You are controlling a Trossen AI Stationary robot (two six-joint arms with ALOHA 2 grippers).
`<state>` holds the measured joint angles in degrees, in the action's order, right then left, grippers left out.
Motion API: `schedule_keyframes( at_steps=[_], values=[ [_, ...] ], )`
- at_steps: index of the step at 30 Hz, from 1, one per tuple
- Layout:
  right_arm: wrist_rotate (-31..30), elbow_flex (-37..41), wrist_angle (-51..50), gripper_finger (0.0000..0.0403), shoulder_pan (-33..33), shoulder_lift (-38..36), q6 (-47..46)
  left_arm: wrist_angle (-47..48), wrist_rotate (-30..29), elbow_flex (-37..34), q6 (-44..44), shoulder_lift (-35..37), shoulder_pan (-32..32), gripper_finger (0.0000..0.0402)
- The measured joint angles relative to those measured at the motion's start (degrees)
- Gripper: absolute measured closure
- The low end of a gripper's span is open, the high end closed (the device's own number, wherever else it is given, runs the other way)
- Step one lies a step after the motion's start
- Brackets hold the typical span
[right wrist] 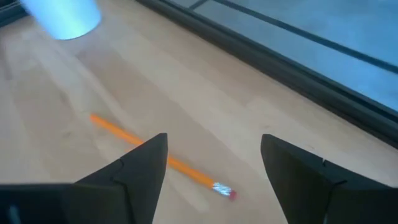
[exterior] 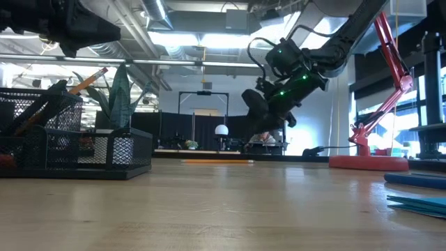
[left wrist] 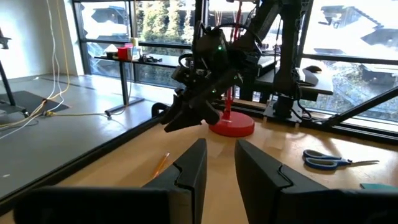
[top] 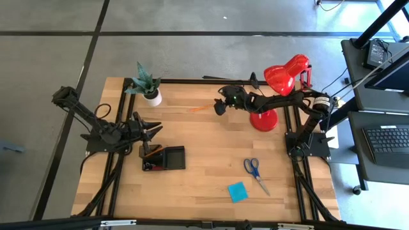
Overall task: Pick and place office supplies into organizer
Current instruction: Put the yellow pencil into the back left compartment of the desk organizer
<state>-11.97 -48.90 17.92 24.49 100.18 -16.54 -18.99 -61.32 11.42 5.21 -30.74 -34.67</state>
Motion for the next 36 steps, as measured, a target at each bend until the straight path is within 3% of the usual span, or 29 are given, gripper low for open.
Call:
schedule_keyframes(
  at_steps=[8,17,25,36],
  values=[
    [2.9,-0.2,-0.8,0.0142,2.6,0.8,-4.0,0.0,0.0,0.0,0.0,0.0,2.4,0.0325],
    [1.3,-6.6,-1.3,0.0142,1.4,10.4,-2.6,0.4,4.1,0.0,0.3,0.0,3.9,0.0325],
    [0.3,-13.8,-13.0,0.0142,1.1,15.3,-2.7,2.9,5.8,0.0,3.0,0.0,4.1,0.0325],
    [-0.5,-14.2,-19.2,0.0142,-0.9,15.1,-2.7,4.3,5.8,0.0,3.0,0.0,4.1,0.0325]
  ],
)
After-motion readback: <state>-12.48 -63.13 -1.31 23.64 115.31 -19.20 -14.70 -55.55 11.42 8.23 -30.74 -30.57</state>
